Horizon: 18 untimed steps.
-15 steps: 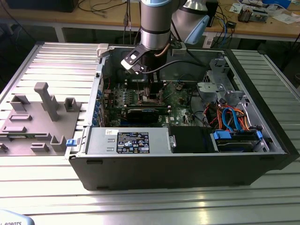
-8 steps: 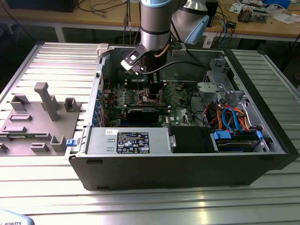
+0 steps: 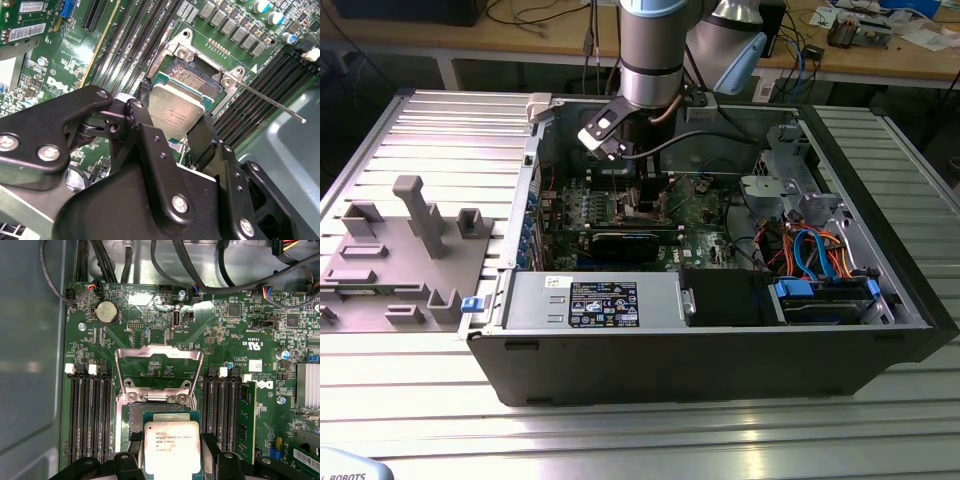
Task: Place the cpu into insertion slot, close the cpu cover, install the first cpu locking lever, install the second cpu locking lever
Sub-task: 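Place the cpu into insertion slot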
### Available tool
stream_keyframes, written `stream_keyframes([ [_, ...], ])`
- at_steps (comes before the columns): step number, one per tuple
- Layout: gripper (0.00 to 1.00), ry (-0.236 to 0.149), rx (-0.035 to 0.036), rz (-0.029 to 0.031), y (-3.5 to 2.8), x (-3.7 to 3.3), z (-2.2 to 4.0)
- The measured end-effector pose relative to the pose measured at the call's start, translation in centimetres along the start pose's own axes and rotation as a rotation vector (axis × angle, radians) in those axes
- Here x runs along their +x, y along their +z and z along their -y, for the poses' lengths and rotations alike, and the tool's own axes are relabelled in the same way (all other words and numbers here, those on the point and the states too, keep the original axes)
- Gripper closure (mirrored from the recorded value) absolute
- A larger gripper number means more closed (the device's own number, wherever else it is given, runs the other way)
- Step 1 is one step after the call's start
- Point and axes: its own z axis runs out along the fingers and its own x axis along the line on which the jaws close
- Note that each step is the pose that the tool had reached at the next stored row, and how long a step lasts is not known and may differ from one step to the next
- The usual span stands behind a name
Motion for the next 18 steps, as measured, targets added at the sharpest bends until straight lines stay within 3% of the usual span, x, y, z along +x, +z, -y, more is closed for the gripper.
stream_keyframes([
  [18,0.45,0.013,0.0004,0.0004,0.38,0.01,0.01],
])
